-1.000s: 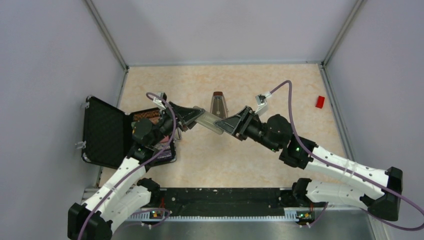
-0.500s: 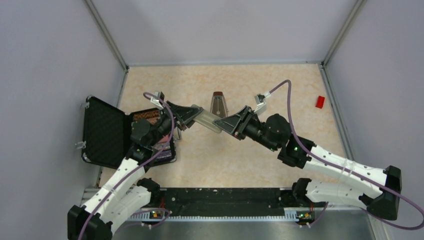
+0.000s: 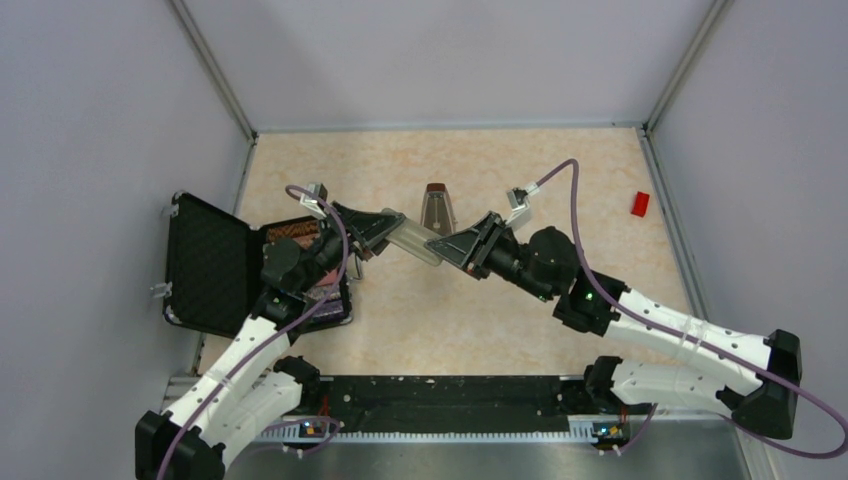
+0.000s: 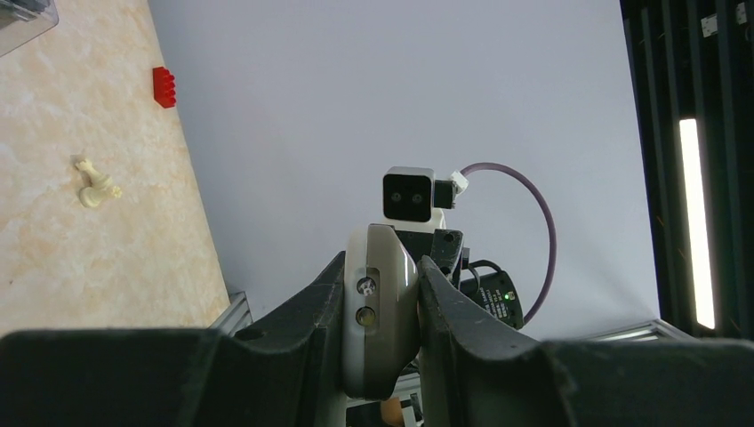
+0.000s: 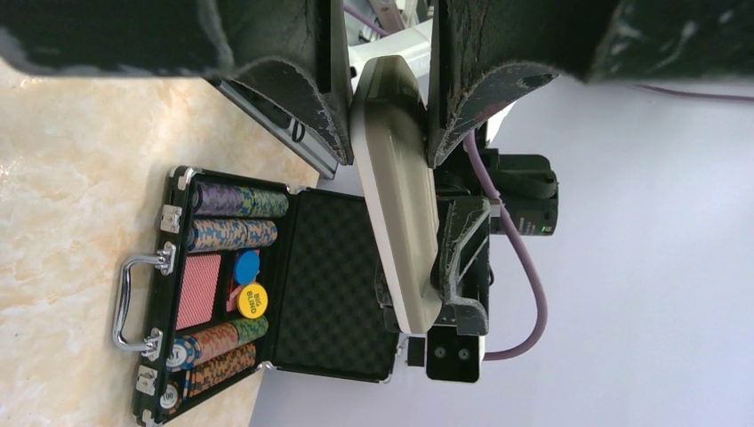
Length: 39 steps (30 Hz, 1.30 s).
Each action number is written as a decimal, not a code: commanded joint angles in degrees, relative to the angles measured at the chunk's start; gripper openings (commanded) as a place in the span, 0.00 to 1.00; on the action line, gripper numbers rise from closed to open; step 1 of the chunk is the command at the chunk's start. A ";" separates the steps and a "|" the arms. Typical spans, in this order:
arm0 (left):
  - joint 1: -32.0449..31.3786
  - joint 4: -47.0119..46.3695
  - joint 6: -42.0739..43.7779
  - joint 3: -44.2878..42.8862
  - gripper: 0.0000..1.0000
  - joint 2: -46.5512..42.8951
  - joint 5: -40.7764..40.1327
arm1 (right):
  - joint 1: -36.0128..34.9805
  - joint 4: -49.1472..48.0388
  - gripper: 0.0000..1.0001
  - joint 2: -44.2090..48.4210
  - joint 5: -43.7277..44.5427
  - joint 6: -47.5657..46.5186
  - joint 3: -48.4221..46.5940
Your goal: Load the batteries into the remote control
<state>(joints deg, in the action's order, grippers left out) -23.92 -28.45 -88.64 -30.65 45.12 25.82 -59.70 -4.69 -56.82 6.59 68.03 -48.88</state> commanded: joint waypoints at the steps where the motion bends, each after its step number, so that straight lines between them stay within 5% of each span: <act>1: -0.85 -5.19 -0.69 -2.20 0.00 -1.34 2.02 | -0.06 3.99 0.18 -1.87 -1.94 -2.94 -1.54; 4: -0.86 -4.35 2.04 -1.57 0.00 -1.82 1.65 | -0.01 4.64 0.52 -0.55 -1.17 -3.35 -2.52; 7: -0.60 -5.89 5.77 0.39 0.00 -3.05 1.17 | 0.11 7.42 0.71 2.69 -0.80 -7.88 -3.85; 14: -0.42 2.48 17.35 -6.04 0.00 0.06 15.07 | 3.80 21.72 0.87 4.28 -15.24 -30.39 -14.04; 19: -0.42 9.30 23.71 -11.31 0.00 2.04 22.77 | 4.39 30.68 0.87 -4.01 -27.29 -38.93 -22.49; 28: -0.45 9.26 26.74 -13.70 0.00 3.62 30.61 | 4.34 25.29 0.73 -9.44 -35.33 -41.47 -20.68; 36: -0.51 8.22 26.97 -14.08 0.00 5.64 34.21 | 4.38 21.45 0.30 -11.40 -39.00 -37.55 -18.25; 39: -0.51 7.63 26.78 -14.08 0.18 5.99 33.97 | 4.36 20.53 0.16 -12.00 -39.42 -36.38 -17.36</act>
<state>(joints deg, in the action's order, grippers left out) -24.36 -18.04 -61.76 -42.39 50.65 58.76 -55.51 20.62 -67.48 -30.85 30.81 -67.20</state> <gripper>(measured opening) 0.329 0.264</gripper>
